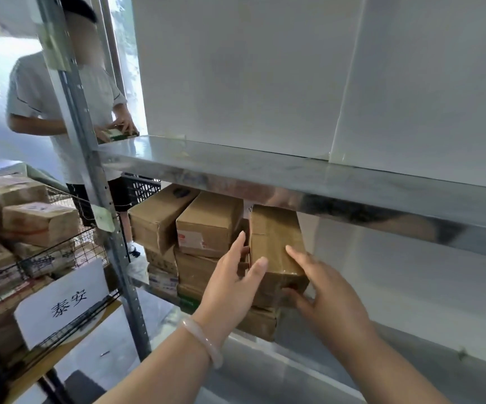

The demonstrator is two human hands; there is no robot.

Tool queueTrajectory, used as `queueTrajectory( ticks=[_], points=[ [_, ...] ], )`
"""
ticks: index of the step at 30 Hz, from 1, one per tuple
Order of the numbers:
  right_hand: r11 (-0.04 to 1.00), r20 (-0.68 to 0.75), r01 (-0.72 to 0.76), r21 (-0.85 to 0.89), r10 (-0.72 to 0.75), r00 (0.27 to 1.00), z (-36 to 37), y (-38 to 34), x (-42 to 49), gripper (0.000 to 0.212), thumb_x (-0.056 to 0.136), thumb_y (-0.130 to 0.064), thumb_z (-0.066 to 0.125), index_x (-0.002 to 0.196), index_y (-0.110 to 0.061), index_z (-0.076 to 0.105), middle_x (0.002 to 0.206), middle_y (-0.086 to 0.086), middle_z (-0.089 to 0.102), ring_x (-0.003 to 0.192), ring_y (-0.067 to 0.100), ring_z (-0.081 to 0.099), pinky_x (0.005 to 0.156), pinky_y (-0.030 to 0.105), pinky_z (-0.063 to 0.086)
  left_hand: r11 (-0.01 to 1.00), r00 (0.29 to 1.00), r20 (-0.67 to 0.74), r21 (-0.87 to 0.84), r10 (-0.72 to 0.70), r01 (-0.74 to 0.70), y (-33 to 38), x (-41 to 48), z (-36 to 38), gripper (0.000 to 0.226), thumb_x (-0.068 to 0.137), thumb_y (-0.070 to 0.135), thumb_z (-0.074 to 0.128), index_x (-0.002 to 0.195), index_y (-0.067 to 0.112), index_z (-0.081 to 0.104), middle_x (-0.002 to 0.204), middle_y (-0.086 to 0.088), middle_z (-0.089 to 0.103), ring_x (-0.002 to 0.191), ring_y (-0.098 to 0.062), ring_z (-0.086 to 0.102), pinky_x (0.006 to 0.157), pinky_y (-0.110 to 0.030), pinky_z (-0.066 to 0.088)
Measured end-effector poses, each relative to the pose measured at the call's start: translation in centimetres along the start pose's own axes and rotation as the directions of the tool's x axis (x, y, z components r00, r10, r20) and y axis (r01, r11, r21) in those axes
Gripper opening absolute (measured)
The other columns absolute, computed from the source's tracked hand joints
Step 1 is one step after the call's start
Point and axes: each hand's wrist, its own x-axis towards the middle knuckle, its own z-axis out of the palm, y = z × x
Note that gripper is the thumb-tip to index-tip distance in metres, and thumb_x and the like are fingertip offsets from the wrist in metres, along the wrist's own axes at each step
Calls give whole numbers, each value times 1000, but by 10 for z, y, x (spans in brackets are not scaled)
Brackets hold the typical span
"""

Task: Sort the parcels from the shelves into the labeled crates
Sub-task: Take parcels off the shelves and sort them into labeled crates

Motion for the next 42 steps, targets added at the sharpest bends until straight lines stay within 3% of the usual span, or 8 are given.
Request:
queueTrajectory(
  ticks=[7, 11, 14, 20, 26, 30, 35, 42],
  points=[
    [974, 13, 98, 203, -103, 995, -14, -7, -30, 72, 84, -60, 55, 141, -63, 11, 133, -49, 20, 126, -23, 21, 95, 4, 28, 959, 983, 99, -226, -152, 171, 8, -17, 12, 130, 34, 86, 75, 147, 55, 18, 135, 11, 49, 118, -12, 57, 97, -36, 51],
    [898, 21, -20, 440, 12, 1000, -16, -11, -43, 50, 89, -62, 49, 135, -63, 31, 134, -45, 34, 126, -16, 36, 89, 9, 46, 934, 975, 136, -291, -175, 208, 0, -26, 10, 112, 51, 65, 83, 143, 61, 19, 137, 8, 53, 120, -20, 58, 104, -43, 47],
    [853, -101, -77, 515, 150, 984, -14, -16, -47, 57, 86, -53, 58, 136, -61, 31, 133, -46, 31, 127, -15, 34, 93, 11, 38, 898, 972, 182, -387, -149, 210, -9, -33, 2, 97, 61, 56, 83, 139, 64, 25, 136, 7, 57, 120, -24, 60, 103, -48, 48],
    [214, 385, -426, 879, 211, 899, -3, -35, -45, 48, 90, -33, 61, 128, -58, 48, 127, -7, 65, 113, 18, 64, 97, 48, 52, 728, 958, 278, -643, -67, 238, -21, -49, -29, 68, 85, 28, 64, 142, 51, 36, 133, -5, 63, 121, -31, 61, 92, -53, 53],
    [561, 147, -282, 778, 274, 951, 14, -81, -50, 76, 67, -50, 77, 129, -68, 38, 135, -25, 46, 116, -5, 52, 79, 20, 55, 931, 996, 17, -354, -92, 92, -24, -67, -74, 46, 97, 19, 57, 133, 47, 53, 107, 12, 73, 101, -7, 69, 80, -24, 57],
    [911, 20, -95, 401, 95, 995, 29, -124, -49, 89, 60, -66, 70, 136, -66, 23, 147, -31, 13, 132, -6, 22, 101, 26, 37, 933, 996, 36, -348, -84, 92, -22, -81, -102, 45, 78, 42, 76, 114, 58, 56, 104, 10, 73, 101, -11, 70, 80, -27, 59],
    [954, 68, 38, 296, -61, 996, 50, -176, -50, 82, 63, -76, 58, 134, -71, 16, 152, -30, 1, 140, 3, 12, 108, 45, 42, 893, 989, -45, -437, -141, 108, -37, -99, -143, 90, 58, 39, 88, 133, 54, 41, 107, 6, 73, 99, -16, 71, 85, -38, 59],
    [882, 187, 16, 470, -117, 975, 78, -240, -43, 94, 54, -82, 61, 134, -71, 13, 140, -50, -6, 128, -21, 11, 109, 30, 32, 868, 958, -180, -484, -224, 112, -58, -129, -221, 99, 52, 48, 92, 134, 53, 36, 115, -2, 71, 96, -14, 72, 66, -24, 58]
  ],
)
